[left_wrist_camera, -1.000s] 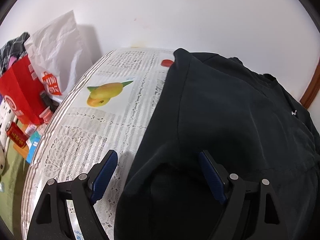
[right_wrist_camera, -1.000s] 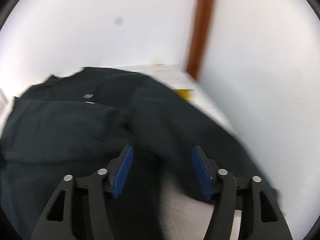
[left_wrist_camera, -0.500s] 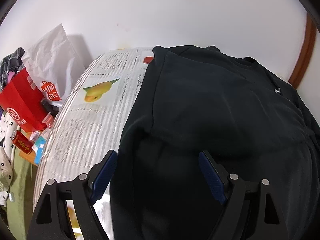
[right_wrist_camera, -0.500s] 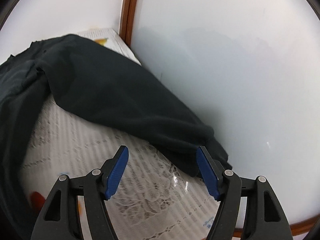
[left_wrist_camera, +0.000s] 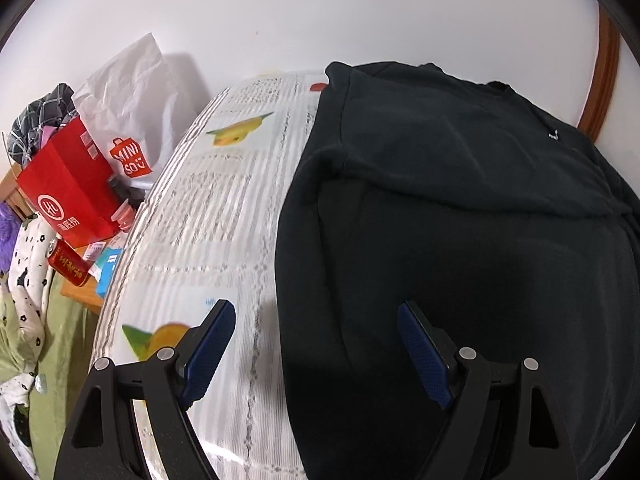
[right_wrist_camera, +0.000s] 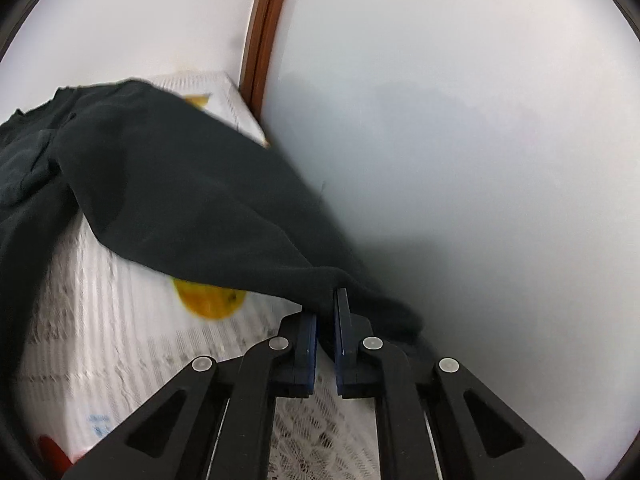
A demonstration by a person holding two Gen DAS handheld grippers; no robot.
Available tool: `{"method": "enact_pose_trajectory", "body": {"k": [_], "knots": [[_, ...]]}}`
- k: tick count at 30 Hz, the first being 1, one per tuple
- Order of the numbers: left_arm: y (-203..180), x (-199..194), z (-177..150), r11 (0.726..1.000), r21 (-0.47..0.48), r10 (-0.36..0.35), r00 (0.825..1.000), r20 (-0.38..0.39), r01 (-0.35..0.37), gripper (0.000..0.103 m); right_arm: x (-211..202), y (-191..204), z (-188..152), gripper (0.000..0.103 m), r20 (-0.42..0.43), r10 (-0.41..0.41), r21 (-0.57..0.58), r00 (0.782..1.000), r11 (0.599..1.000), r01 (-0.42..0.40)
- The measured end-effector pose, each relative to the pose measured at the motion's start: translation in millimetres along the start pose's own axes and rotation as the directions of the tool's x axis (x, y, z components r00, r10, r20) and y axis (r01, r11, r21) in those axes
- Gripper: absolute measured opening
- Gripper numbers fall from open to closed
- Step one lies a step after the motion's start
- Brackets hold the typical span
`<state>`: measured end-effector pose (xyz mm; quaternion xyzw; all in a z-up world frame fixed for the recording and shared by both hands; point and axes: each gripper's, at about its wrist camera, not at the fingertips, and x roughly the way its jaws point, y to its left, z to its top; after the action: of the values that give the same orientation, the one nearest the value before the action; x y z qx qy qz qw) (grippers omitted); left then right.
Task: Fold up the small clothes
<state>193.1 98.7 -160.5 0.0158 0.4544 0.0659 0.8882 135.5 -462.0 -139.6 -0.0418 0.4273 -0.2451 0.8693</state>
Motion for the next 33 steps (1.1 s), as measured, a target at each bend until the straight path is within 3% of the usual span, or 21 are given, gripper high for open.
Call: {"method": "enact_pose_trajectory", "body": {"k": [4, 7, 10, 15, 20, 22, 27, 28, 29, 30, 31, 32, 33], "knots": [[-2.4, 3.0, -9.4, 1.0, 0.019, -0.005, 1.0, -0.009, 0.005, 0.082, -55.8, 4.9, 40.6, 0.006, 0.134, 0.093, 0.043, 0.987, 0.994, -0.1], [-0.3, 2.7, -12.9, 1.0, 0.005, -0.024, 1.0, 0.005, 0.024, 0.082, -106.9, 34.1, 73.5, 0.006, 0.241, 0.212, 0.01, 0.947, 0.975, -0.221], [3.8, 4.3, -13.7, 0.999, -0.021, -0.05, 0.999, 0.004, 0.05, 0.082, -144.1, 82.0, 98.9, 0.006, 0.309, 0.326, -0.062, 0.893, 0.944, -0.323], [10.2, 6.0, -18.6, 0.995, -0.052, -0.084, 0.996, 0.027, 0.085, 0.086, -170.4, 178.8, 129.7, 0.006, 0.338, 0.47, -0.168, 0.815, 0.882, -0.44], [9.1, 6.3, -20.0, 0.995, -0.048, -0.086, 0.995, 0.04, 0.088, 0.089, -177.3, 265.7, 122.8, 0.006, 0.282, 0.587, -0.262, 0.759, 0.808, -0.527], [8.7, 6.7, -20.0, 0.995, -0.046, -0.09, 0.995, 0.037, 0.092, 0.091, -172.9, 301.2, 105.8, 0.007, 0.222, 0.603, -0.293, 0.766, 0.791, -0.537], [9.3, 6.8, -20.5, 0.994, -0.048, -0.092, 0.995, 0.033, 0.093, 0.095, -121.1, 365.2, 71.7, 0.008, 0.074, 0.55, -0.32, 0.832, 0.803, -0.503], [9.1, 6.8, -20.5, 0.995, -0.048, -0.091, 0.995, 0.032, 0.092, 0.095, -117.1, 365.2, 66.9, 0.009, 0.054, 0.55, -0.312, 0.834, 0.802, -0.509], [9.0, 6.9, -20.3, 0.995, -0.049, -0.09, 0.995, 0.031, 0.091, 0.096, -112.0, 364.5, 63.5, 0.017, 0.027, 0.554, -0.297, 0.832, 0.799, -0.523], [8.9, 7.2, -20.1, 0.995, -0.049, -0.088, 0.996, 0.03, 0.089, 0.097, -109.0, 361.5, 62.0, 0.037, 0.013, 0.556, -0.278, 0.831, 0.8, -0.531], [8.9, 7.3, -20.2, 0.995, -0.049, -0.088, 0.996, 0.03, 0.089, 0.097, -109.3, 357.2, 61.3, 0.046, 0.012, 0.549, -0.268, 0.836, 0.807, -0.526], [8.9, 7.3, -20.1, 0.995, -0.049, -0.088, 0.996, 0.03, 0.089, 0.097, -109.7, 349.1, 59.4, 0.065, 0.022, 0.528, -0.258, 0.849, 0.823, -0.506], [8.9, 7.3, -20.1, 0.995, -0.049, -0.088, 0.996, 0.03, 0.089, 0.097, -110.0, 341.0, 57.5, 0.075, 0.038, 0.518, -0.252, 0.854, 0.832, -0.494]]}}
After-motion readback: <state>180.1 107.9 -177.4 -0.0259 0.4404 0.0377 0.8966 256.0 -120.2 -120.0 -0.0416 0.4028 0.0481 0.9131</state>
